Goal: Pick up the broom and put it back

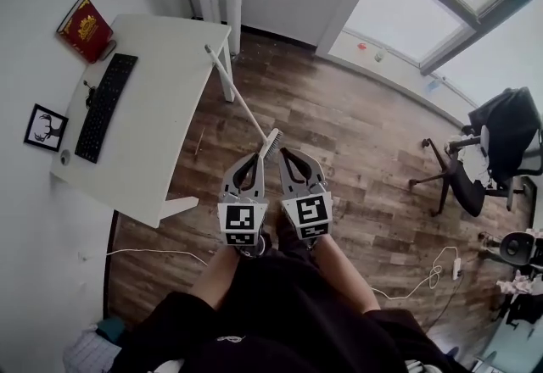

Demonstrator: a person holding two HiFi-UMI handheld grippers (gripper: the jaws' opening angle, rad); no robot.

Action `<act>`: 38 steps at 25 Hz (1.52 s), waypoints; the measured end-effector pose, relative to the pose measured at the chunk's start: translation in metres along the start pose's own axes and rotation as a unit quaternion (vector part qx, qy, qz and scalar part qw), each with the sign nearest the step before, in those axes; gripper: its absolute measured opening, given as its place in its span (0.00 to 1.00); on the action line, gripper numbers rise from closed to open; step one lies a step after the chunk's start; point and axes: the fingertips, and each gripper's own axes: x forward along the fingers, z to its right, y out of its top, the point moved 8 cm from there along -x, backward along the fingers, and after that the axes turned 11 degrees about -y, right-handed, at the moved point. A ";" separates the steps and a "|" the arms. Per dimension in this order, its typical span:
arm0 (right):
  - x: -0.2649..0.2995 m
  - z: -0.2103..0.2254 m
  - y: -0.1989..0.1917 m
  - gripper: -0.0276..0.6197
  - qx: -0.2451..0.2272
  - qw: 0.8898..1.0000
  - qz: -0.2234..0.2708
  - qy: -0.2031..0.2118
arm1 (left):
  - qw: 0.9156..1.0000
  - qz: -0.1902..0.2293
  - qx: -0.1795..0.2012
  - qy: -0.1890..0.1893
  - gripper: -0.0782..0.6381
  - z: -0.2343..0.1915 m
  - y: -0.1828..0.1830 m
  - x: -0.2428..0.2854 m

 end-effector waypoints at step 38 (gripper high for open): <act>0.276 0.118 -0.035 0.08 -0.045 0.970 -0.076 0.227 | 0.969 -0.087 -0.095 0.211 0.11 -0.124 -0.011 0.199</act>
